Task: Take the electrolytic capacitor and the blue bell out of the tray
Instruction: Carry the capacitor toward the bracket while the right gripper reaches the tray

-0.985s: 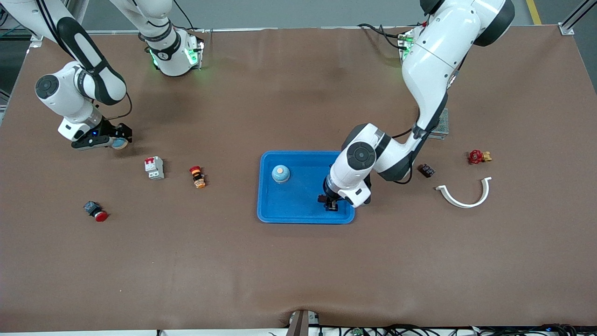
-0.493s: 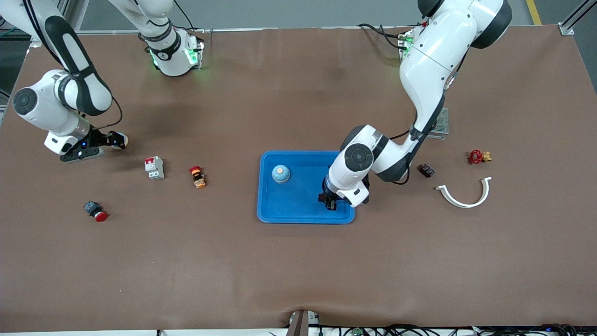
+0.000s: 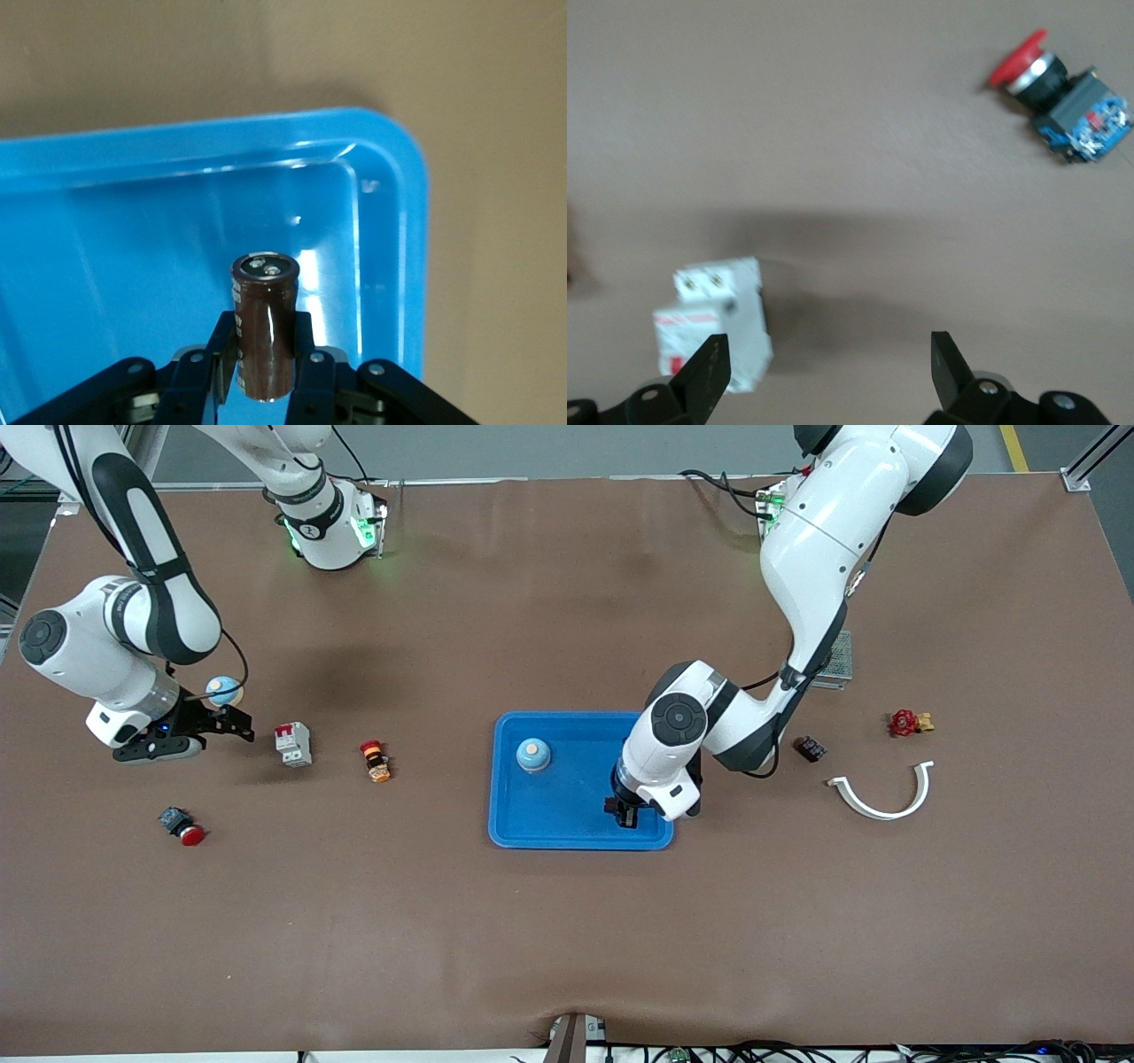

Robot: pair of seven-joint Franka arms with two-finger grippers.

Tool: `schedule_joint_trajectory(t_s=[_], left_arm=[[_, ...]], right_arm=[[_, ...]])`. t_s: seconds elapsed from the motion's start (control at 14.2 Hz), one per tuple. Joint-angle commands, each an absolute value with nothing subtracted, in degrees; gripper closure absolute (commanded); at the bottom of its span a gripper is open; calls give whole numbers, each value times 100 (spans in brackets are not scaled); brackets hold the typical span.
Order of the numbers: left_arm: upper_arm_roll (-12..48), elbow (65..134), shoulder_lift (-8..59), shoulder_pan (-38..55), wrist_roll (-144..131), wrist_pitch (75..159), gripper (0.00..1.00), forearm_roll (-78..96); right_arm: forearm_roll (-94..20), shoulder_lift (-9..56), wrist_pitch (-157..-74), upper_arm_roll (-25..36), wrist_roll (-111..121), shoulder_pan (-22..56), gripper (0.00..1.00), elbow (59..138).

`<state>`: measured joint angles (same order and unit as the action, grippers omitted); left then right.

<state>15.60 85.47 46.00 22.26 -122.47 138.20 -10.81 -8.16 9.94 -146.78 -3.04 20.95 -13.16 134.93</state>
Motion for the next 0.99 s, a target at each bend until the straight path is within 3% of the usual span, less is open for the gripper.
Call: schedule_joint_trajectory(t_s=[0.0,0.56,0.91], left_arm=[[1538,8596,4115,2206,-12051,13299,100,-1336],[1564,8692,3306,1513,-10110,11639,100,-1196],[1862,9359,2954,267,-9152,11514,100,-984]], right_arm=[[-949,932,-14572,-264,1112,-802,0,13298],[-949,923,-14660,-255,-2035,771,0,13210],[-914,932,-15002,-255,-4504,1835,0,13201]])
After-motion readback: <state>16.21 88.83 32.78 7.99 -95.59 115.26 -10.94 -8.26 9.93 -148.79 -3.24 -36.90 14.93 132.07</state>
